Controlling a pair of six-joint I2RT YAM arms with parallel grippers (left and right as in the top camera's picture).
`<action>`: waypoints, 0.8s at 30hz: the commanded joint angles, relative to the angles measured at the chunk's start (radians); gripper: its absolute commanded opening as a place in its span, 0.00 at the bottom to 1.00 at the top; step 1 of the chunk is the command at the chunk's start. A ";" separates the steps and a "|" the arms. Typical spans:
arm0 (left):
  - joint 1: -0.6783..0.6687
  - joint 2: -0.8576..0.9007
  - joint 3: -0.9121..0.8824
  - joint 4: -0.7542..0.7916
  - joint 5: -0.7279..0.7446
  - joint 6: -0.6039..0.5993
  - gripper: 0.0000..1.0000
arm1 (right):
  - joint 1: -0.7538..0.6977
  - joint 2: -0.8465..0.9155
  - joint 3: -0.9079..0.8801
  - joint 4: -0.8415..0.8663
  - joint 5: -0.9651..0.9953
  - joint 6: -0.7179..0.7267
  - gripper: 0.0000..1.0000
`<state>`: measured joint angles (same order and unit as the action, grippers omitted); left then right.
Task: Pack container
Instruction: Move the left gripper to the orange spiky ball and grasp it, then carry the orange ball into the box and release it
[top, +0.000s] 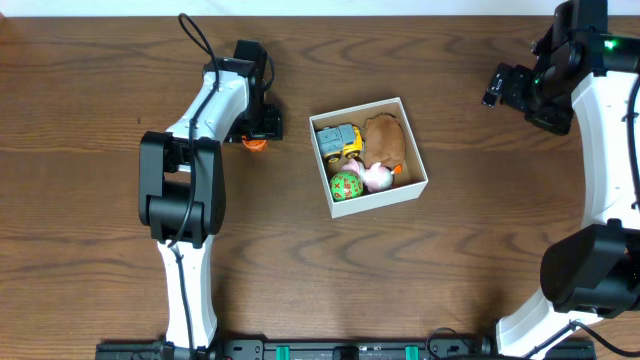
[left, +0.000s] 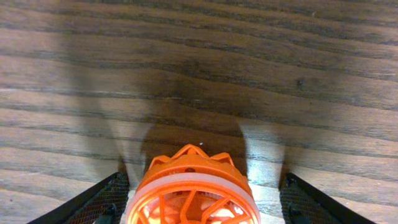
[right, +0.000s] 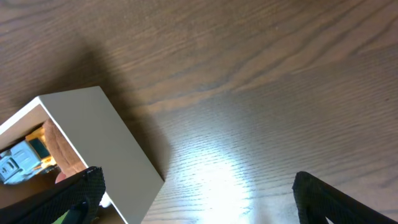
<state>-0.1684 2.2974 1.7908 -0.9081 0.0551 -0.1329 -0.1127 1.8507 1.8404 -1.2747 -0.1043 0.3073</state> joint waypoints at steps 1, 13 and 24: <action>0.002 0.020 -0.008 0.002 -0.032 0.036 0.76 | 0.009 0.009 -0.004 -0.001 0.003 0.013 0.99; 0.002 0.003 -0.008 -0.004 -0.048 0.051 0.56 | 0.009 0.008 -0.004 -0.003 0.003 0.013 0.99; -0.001 -0.176 -0.007 -0.062 -0.048 0.051 0.50 | 0.007 0.008 -0.004 -0.008 0.003 0.010 0.99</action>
<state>-0.1684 2.2349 1.7885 -0.9512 0.0219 -0.0917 -0.1127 1.8503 1.8397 -1.2774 -0.1043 0.3073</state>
